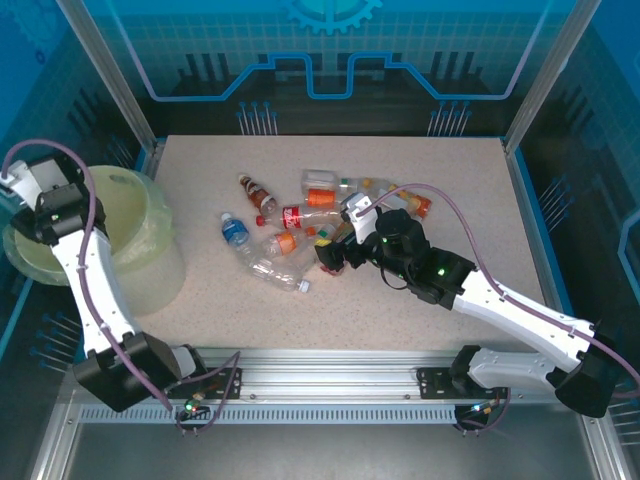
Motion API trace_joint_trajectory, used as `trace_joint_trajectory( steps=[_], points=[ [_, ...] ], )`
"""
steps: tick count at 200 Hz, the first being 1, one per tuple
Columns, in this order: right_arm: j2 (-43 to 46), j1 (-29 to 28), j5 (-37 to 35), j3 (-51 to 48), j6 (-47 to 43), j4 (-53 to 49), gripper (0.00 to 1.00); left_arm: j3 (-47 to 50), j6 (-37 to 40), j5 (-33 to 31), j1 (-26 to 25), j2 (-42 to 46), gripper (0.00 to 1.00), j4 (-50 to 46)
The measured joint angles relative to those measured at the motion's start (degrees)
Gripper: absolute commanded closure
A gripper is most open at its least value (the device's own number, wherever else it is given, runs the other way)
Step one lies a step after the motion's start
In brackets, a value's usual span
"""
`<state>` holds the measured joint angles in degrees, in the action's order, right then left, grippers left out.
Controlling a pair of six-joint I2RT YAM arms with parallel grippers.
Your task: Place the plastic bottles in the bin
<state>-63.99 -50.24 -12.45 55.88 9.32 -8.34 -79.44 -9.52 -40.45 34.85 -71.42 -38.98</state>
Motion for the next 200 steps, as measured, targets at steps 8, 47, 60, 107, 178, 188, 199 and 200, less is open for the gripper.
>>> trace_joint_trajectory(
  steps=[8,47,60,107,178,188,199,200],
  points=[
    [0.00,0.00,0.00,0.02,-0.02,0.00,0.00,0.44,-0.96,0.24,0.96,-0.57,0.51,-0.39],
    [0.00,0.00,0.00,0.00,0.00,0.00,0.00,3.78,-2.60,0.79,2.01,-1.09,0.45,0.24],
    [0.00,0.00,-0.02,0.02,-0.02,0.00,0.00,3.98,-2.95,0.87,2.84,-2.12,0.43,0.20],
    [0.00,0.00,-0.63,0.00,-0.22,-0.02,0.00,4.00,-5.18,0.79,3.72,-7.32,0.33,-0.52],
    [0.00,0.00,-2.03,0.00,-0.13,-0.20,0.00,3.74,-7.10,1.68,3.58,-9.94,0.25,-3.26],
    [0.00,0.00,-2.32,0.00,0.07,-0.20,0.00,3.72,-7.13,1.77,3.26,-9.81,0.23,-3.39],
    [-0.02,0.02,-2.71,-0.02,0.28,-0.20,0.00,3.34,-7.13,1.92,2.67,-9.64,0.20,-4.02],
    [0.00,0.04,-2.75,-0.02,0.28,-0.20,0.00,3.32,-7.15,1.92,2.62,-9.64,0.19,-4.07]
  ],
)
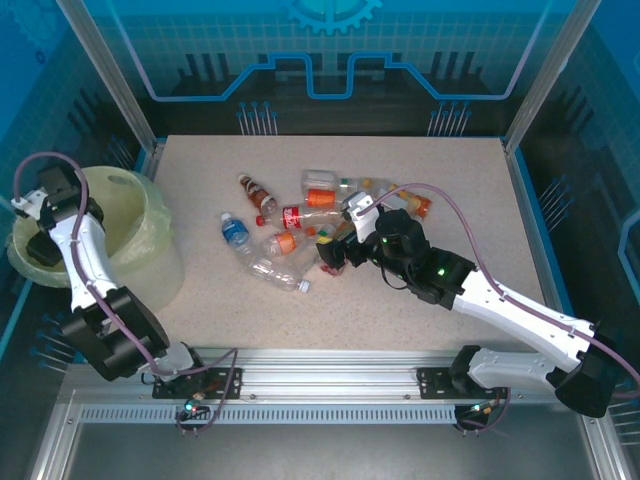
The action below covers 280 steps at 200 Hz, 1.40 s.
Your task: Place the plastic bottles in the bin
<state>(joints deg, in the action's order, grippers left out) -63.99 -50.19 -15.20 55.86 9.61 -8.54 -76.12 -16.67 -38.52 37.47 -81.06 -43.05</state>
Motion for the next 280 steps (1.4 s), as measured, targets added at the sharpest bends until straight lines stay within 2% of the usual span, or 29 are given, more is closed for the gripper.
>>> trace_joint_trajectory(
  steps=[61,102,131,184,211,236,280],
  points=[
    [-0.76,2.23,-5.29,-0.37,6.56,-1.57,0.00,-3.34,-1.46,4.92,-3.32,1.99,0.10,-1.79],
    [-1.90,5.77,-10.03,-3.58,17.88,-3.67,0.00,-3.37,-1.51,7.13,-4.26,5.07,0.03,-1.92],
    [-3.48,6.38,-11.82,-4.74,26.43,-6.69,0.00,-3.37,-1.88,8.79,-5.38,6.12,0.01,-2.19],
    [-8.24,6.38,-11.15,-4.76,39.39,-8.39,0.00,-1.88,-2.16,11.47,-11.93,12.96,0.01,0.17],
    [-11.98,6.32,-9.79,-4.79,43.85,-7.87,0.00,0.42,-4.48,16.96,-14.05,18.71,0.01,3.32],
    [-15.85,5.57,-9.73,-4.76,47.17,-6.78,0.00,0.46,-6.88,23.67,-16.65,19.82,0.01,6.25],
    [-23.12,2.43,-10.47,-2.95,50.69,-6.01,0.00,0.46,-7.23,33.86,-26.36,18.10,0.01,8.44]
  ],
)
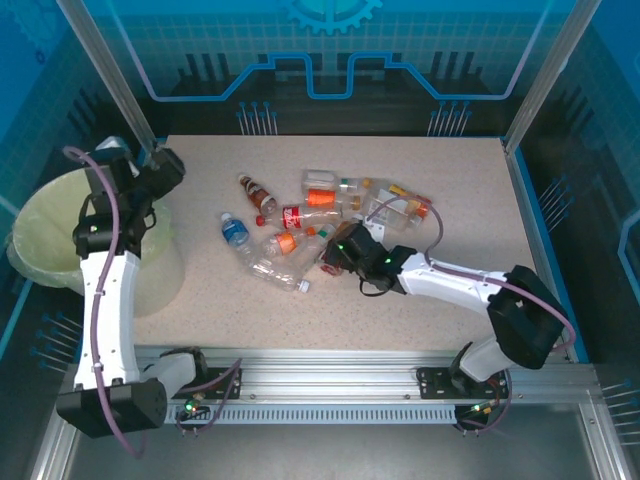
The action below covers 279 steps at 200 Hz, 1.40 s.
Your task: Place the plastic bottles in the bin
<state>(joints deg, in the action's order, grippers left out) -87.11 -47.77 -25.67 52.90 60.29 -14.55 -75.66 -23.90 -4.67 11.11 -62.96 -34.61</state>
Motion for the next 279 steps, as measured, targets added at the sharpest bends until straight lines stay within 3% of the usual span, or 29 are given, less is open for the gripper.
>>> trace_joint_trajectory(
  steps=[33,77,99,168,279],
  points=[
    [-4.17,-0.61,-0.68,3.10,0.22,0.22,0.00,-0.11,0.00,5.25,-7.98,-0.70,0.01,1.20],
    [-10.78,-0.74,-0.48,8.44,-0.61,-0.57,0.00,0.31,-0.28,7.78,-22.58,-1.62,0.01,6.88],
    [-12.22,-0.94,-0.59,8.90,-0.70,-1.38,0.00,1.66,-0.24,9.31,-26.88,-2.86,0.01,10.40],
    [-13.40,-1.01,-2.47,8.85,-0.87,-3.54,0.01,7.21,-1.70,10.60,-27.80,-7.74,0.01,12.72],
    [-15.39,-0.98,-2.71,10.38,-11.50,-5.79,0.03,7.23,-1.66,10.58,-28.22,-7.72,0.01,13.11]
  ],
)
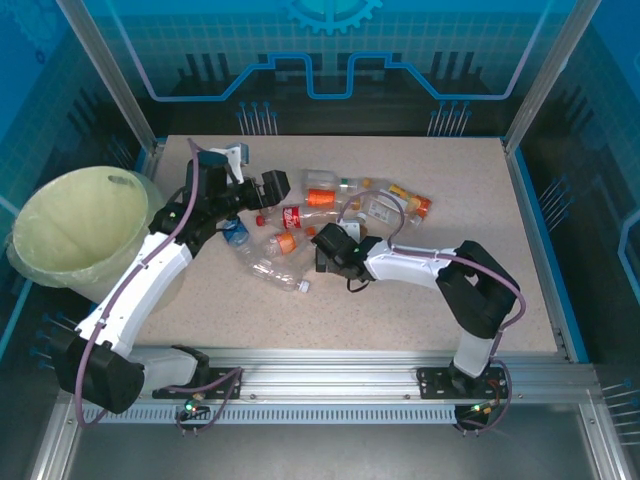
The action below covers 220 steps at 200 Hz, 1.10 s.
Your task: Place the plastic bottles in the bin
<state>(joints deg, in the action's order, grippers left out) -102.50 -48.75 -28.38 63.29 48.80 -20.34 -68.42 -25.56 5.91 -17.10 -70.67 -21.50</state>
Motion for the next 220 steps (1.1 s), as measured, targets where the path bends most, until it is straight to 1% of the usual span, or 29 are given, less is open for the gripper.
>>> trace_joint_trajectory(
  steps=[27,40,72,98,116,144,176,220],
  points=[
    [-0.28,0.00,-0.13,-0.61,0.22,0.28,0.03,0.00,-0.02,0.13,-0.42,0.00,0.01,0.00],
    [-0.28,0.00,-0.13,-1.51,0.50,0.74,0.06,0.00,-0.04,0.20,-0.57,0.00,0.01,0.00],
    [-0.28,-0.17,-0.92,-3.78,1.68,0.90,0.21,0.00,-0.07,0.59,-1.66,-0.02,0.01,0.00],
    [0.13,-0.46,-1.84,-6.03,2.45,1.36,0.27,0.00,-0.59,1.20,-2.40,-0.39,0.01,0.00],
    [1.14,-0.48,-2.43,-7.45,2.58,1.29,0.32,0.00,-1.38,1.57,-2.67,-1.16,0.01,0.00],
    [4.17,-0.48,-3.21,-9.01,1.14,1.68,0.44,0.00,-1.55,2.01,-3.08,-2.21,0.01,0.00],
    [8.11,-0.50,-4.20,-10.08,-1.77,2.03,0.54,0.02,-1.55,2.62,-3.54,-2.54,0.01,0.00],
    [15.50,-1.53,-2.69,-12.11,-7.67,3.65,0.61,0.00,-1.55,3.93,-3.87,-3.89,0.01,-0.02]
  ],
)
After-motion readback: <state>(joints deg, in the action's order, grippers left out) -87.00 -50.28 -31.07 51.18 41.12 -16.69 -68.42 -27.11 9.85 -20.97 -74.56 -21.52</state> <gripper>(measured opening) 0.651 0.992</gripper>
